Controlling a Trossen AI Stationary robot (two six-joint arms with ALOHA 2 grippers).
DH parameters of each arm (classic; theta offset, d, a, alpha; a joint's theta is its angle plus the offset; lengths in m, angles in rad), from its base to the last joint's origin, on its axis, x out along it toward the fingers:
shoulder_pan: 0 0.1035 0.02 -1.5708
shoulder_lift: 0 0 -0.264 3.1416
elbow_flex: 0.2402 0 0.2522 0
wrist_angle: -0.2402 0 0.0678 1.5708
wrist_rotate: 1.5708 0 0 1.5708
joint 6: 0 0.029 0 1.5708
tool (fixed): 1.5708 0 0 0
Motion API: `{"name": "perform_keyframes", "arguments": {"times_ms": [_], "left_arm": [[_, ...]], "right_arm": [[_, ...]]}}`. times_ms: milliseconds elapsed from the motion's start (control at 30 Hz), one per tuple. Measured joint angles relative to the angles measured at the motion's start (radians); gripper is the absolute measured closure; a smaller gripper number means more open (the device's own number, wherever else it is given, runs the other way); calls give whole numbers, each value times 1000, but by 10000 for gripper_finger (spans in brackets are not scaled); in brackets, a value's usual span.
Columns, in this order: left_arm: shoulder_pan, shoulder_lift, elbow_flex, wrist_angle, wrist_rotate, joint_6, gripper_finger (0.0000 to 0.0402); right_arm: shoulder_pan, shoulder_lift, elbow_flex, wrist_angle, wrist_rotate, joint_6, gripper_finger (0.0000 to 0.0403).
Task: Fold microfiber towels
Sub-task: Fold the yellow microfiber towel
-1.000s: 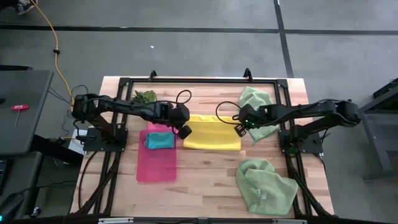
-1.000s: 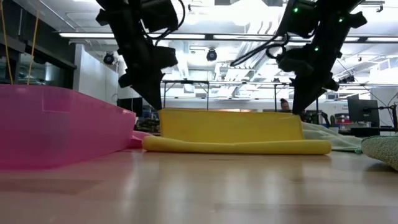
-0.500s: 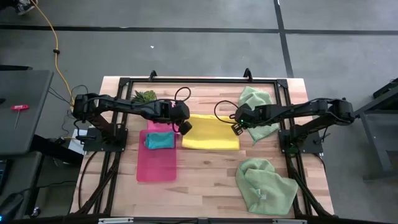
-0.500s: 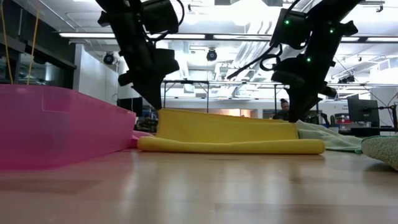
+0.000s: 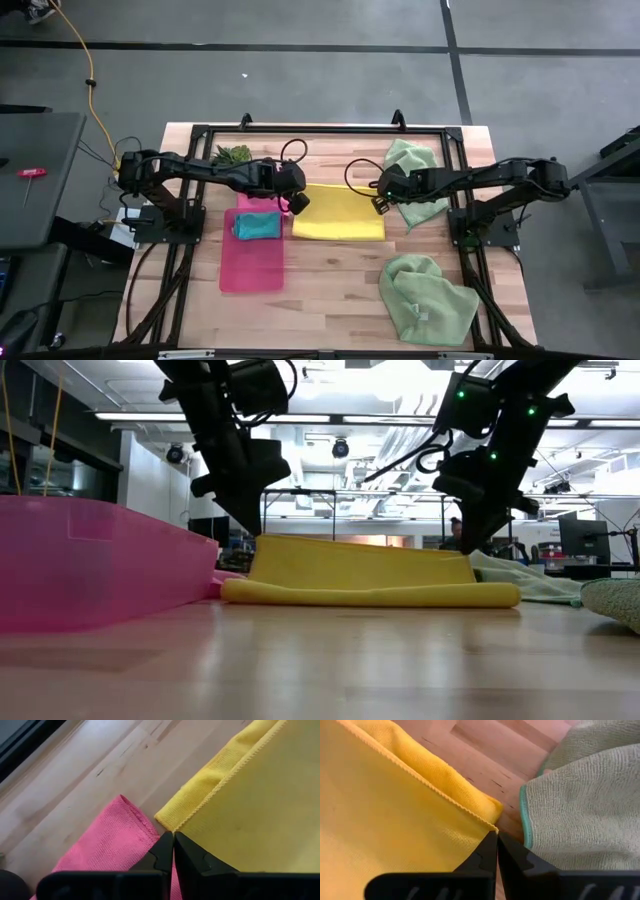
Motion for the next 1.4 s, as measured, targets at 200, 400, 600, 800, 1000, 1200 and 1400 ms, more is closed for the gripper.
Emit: {"name": "perform_keyframes", "arguments": {"times_ms": [200,400,600,800,1000,1200,1400], "left_arm": [[0,0,0,3,-19,0,396],[4,0,0,27,-50,22,389],[41,0,0,44,-48,92,331],[86,0,53,-5,2,149,255],[94,-10,95,-12,169,192,206],[45,-10,-1,181,334,183,202],[-4,-10,-111,362,418,104,206]], "right_arm": [[0,0,0,13,14,0,402],[-14,0,0,17,21,-1,366],[-61,-1,0,17,26,-37,279],[-100,-48,0,18,22,-64,211],[-104,-160,0,-6,-147,-151,190],[-98,-185,0,-157,-332,-130,190],[-55,-183,0,-86,-366,-91,190]]}}
